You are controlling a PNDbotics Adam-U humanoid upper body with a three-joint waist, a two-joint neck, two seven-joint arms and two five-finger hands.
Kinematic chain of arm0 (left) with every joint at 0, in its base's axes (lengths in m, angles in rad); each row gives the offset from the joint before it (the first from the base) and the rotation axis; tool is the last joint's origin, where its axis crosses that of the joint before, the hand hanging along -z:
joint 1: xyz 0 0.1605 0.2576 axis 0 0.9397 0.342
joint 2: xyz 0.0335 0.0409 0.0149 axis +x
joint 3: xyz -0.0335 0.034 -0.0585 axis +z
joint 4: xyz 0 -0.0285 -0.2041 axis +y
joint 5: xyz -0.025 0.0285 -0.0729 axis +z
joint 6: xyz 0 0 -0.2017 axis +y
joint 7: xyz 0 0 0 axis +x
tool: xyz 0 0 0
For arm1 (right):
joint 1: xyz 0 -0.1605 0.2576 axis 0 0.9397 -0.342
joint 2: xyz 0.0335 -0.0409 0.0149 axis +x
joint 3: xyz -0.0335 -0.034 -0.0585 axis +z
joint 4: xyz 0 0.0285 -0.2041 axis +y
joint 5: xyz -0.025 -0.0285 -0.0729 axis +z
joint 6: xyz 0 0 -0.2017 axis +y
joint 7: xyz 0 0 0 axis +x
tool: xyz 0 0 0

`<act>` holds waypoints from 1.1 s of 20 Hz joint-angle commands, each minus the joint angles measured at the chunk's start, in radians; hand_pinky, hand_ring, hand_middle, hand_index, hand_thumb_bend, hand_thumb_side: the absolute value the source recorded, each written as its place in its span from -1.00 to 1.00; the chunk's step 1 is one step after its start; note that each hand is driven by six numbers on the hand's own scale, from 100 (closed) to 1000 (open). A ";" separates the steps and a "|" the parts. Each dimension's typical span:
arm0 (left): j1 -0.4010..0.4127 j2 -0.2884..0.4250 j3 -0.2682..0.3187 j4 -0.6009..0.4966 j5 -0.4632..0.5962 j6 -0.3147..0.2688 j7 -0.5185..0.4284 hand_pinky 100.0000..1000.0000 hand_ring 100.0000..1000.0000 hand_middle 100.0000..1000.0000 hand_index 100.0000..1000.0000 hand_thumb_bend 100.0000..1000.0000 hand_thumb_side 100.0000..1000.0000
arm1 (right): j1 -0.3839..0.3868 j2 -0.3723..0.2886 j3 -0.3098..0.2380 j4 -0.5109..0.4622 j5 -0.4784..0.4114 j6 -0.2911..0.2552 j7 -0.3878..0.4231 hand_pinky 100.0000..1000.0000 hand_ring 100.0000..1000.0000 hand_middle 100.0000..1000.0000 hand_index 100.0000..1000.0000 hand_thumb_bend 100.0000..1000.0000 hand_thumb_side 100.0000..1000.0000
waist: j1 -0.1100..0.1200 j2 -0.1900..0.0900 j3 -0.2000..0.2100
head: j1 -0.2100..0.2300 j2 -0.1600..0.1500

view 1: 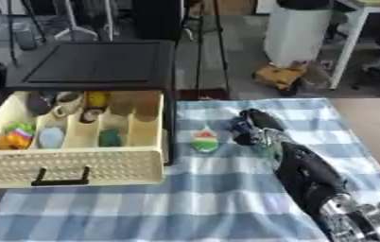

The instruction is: Pick up objects from table and place into drawer.

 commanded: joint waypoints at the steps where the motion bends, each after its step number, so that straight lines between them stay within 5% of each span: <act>1: -0.011 0.012 0.012 -0.018 -0.006 -0.003 -0.003 -1.00 -1.00 -1.00 0.22 -0.76 1.00 | -0.025 -0.015 0.008 0.005 -0.023 -0.037 0.045 0.61 0.74 0.72 0.89 -1.00 0.79 | 0.000 -0.011 -0.002 | -0.004 -0.010; 5: -0.010 0.011 0.010 -0.018 -0.007 -0.003 -0.006 -1.00 -1.00 -1.00 0.22 -0.76 1.00 | -0.039 -0.018 0.025 0.014 -0.045 -0.075 0.106 0.55 0.68 0.73 0.89 -1.00 0.78 | -0.004 -0.014 -0.004 | -0.006 -0.011; 11: -0.008 0.010 0.010 -0.018 -0.008 -0.002 -0.008 -1.00 -1.00 -1.00 0.22 -0.77 1.00 | -0.040 -0.020 0.017 -0.013 -0.030 -0.072 0.206 0.41 0.54 0.70 0.86 -1.00 0.02 | -0.007 -0.016 -0.004 | -0.006 -0.014; 14: -0.007 0.010 0.010 -0.018 -0.008 -0.003 -0.009 -1.00 -1.00 -1.00 0.22 -0.77 1.00 | -0.037 -0.019 0.002 -0.045 -0.006 -0.063 0.244 0.24 0.37 0.57 0.78 -1.00 -0.61 | -0.007 -0.017 -0.004 | -0.007 -0.016; 22: -0.005 0.009 0.011 -0.018 -0.008 -0.004 -0.012 -1.00 -1.00 -1.00 0.23 -0.78 1.00 | -0.033 -0.016 -0.023 -0.085 0.063 -0.065 0.222 -0.42 -0.25 -0.04 0.35 -1.00 -0.71 | -0.009 -0.017 -0.005 | -0.006 -0.018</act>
